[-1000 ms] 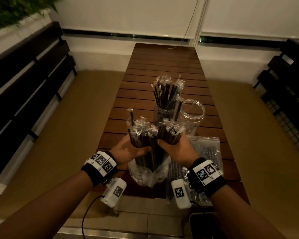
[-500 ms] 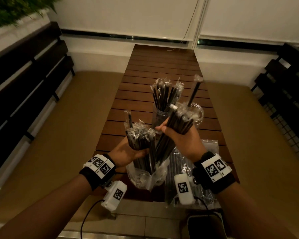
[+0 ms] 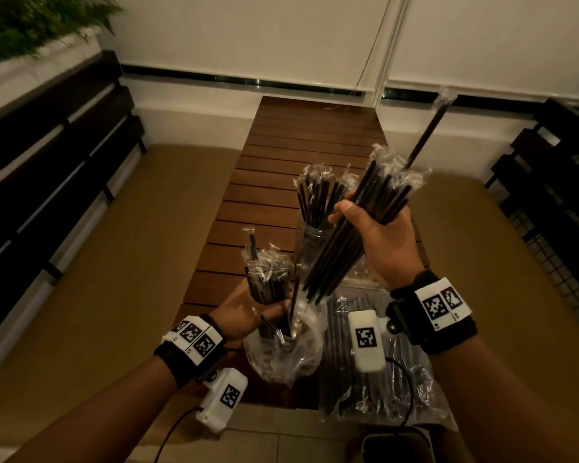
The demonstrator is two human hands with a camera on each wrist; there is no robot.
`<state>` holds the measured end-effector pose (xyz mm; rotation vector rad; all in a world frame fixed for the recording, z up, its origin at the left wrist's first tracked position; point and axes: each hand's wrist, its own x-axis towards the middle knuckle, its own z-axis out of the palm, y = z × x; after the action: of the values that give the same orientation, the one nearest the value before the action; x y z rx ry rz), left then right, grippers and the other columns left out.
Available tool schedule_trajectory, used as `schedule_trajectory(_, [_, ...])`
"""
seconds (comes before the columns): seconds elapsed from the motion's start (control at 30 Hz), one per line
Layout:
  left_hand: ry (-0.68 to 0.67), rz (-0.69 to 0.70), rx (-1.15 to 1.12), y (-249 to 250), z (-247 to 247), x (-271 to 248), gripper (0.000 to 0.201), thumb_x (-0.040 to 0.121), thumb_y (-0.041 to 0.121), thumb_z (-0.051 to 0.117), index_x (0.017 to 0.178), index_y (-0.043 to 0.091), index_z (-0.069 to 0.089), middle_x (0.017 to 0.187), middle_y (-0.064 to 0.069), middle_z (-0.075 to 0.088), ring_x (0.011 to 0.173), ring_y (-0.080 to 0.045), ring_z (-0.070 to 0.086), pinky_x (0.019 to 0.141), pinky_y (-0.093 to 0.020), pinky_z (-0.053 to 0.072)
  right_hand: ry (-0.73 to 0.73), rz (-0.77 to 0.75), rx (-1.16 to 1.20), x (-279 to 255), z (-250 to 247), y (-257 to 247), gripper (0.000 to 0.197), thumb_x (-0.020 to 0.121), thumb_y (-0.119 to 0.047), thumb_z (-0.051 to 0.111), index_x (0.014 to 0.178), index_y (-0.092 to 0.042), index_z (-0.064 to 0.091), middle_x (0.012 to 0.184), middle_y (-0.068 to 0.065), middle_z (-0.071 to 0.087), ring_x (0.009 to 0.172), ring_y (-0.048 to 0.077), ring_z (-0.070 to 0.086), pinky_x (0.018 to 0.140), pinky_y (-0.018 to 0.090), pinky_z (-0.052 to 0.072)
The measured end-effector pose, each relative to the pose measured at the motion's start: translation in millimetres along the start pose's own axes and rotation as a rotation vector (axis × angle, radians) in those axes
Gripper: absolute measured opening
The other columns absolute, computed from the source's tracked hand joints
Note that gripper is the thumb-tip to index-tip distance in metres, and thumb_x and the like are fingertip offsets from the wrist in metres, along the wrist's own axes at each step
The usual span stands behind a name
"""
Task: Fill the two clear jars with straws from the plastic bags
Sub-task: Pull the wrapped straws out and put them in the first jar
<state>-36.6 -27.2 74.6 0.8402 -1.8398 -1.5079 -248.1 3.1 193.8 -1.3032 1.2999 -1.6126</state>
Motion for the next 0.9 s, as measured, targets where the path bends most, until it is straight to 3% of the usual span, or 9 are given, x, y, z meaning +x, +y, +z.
schedule_trajectory(0.1, [0.017, 0.007, -0.043, -1, -1, 2, 0.025, 0.084, -0.012, 0.062, 0.108, -0.013, 0.056, 0.102, -0.018, 0.068, 0.092, -0.001, 0.066, 0.081, -0.013, 0.052, 0.042, -0.022, -0.01, 9, -3, -5, 0.015, 0.093, -0.002, 0.064, 0.09, -0.016, 0.067, 0.086, 0.0, 0.072, 0.078, 0.018, 0.074, 0.082, 0.038, 0.06])
schedule_trajectory(0.2, [0.009, -0.008, 0.008, 1, -1, 2, 0.017, 0.086, -0.006, 0.063, 0.103, -0.01, 0.06, 0.089, 0.008, 0.072, 0.085, 0.005, 0.066, 0.077, -0.01, 0.05, 0.071, -0.05, 0.003, 22, -9, -10, 0.016, 0.092, -0.007, 0.067, 0.087, -0.022, 0.068, 0.089, 0.001, 0.072, 0.082, 0.023, 0.074, 0.085, 0.045, 0.06])
schedule_trajectory(0.27, [0.017, -0.016, 0.016, 1, -1, 3, 0.016, 0.086, -0.006, 0.064, 0.102, -0.008, 0.061, 0.086, 0.017, 0.072, 0.083, 0.006, 0.066, 0.075, -0.009, 0.05, 0.086, -0.063, 0.022, 32, -13, -14, 0.013, 0.092, -0.009, 0.066, 0.09, -0.022, 0.068, 0.089, 0.001, 0.072, 0.084, 0.023, 0.073, 0.086, 0.045, 0.059])
schedule_trajectory(0.4, [0.055, -0.048, 0.012, 0, 0, 3, 0.017, 0.085, -0.007, 0.064, 0.102, -0.01, 0.061, 0.082, 0.009, 0.071, 0.081, 0.007, 0.066, 0.074, -0.01, 0.05, 0.151, -0.112, 0.085, 54, -17, -28, 0.006, 0.093, -0.006, 0.064, 0.096, -0.012, 0.063, 0.091, 0.004, 0.069, 0.085, 0.021, 0.072, 0.081, 0.034, 0.059])
schedule_trajectory(0.6, [0.039, -0.057, 0.027, 7, 2, 1, 0.021, 0.085, -0.006, 0.064, 0.09, 0.014, 0.062, 0.08, 0.023, 0.071, 0.078, 0.009, 0.065, 0.071, -0.008, 0.049, 0.296, -0.148, 0.128, 92, -5, -30, 0.016, 0.086, -0.016, 0.074, 0.1, -0.013, 0.066, 0.1, 0.008, 0.071, 0.096, 0.025, 0.073, 0.095, 0.048, 0.057])
schedule_trajectory(0.67, [0.046, -0.052, 0.015, 7, 1, 2, 0.019, 0.085, -0.007, 0.064, 0.092, 0.011, 0.062, 0.081, 0.018, 0.071, 0.079, 0.009, 0.065, 0.072, -0.008, 0.05, 0.348, -0.096, 0.047, 100, -2, -18, 0.024, 0.081, -0.028, 0.078, 0.101, -0.018, 0.068, 0.113, 0.007, 0.067, 0.103, 0.02, 0.07, 0.095, 0.041, 0.057])
schedule_trajectory(0.77, [0.05, -0.034, 0.013, 8, 2, 2, 0.012, 0.085, -0.005, 0.065, 0.096, 0.0, 0.063, 0.081, 0.007, 0.069, 0.079, 0.009, 0.065, 0.072, -0.008, 0.05, 0.33, -0.041, -0.066, 102, 4, 1, 0.022, 0.085, -0.028, 0.076, 0.103, -0.018, 0.071, 0.114, 0.003, 0.067, 0.103, 0.012, 0.068, 0.087, 0.027, 0.058])
schedule_trajectory(0.83, [0.051, -0.034, 0.015, 9, 3, 2, 0.014, 0.085, -0.004, 0.066, 0.093, 0.007, 0.063, 0.079, 0.01, 0.071, 0.079, 0.008, 0.066, 0.072, -0.008, 0.05, 0.289, -0.013, -0.085, 102, 6, 12, 0.019, 0.088, -0.023, 0.074, 0.105, -0.016, 0.071, 0.107, 0.001, 0.07, 0.094, 0.005, 0.068, 0.074, 0.014, 0.055])
schedule_trajectory(0.9, [0.05, -0.037, 0.022, 9, 3, 2, 0.019, 0.085, -0.004, 0.066, 0.09, 0.014, 0.063, 0.08, 0.019, 0.072, 0.078, 0.008, 0.066, 0.071, -0.008, 0.05, 0.265, 0.027, -0.095, 102, 9, 24, 0.011, 0.089, -0.02, 0.074, 0.1, -0.019, 0.071, 0.097, -0.007, 0.071, 0.089, 0.0, 0.068, 0.071, 0.012, 0.053])
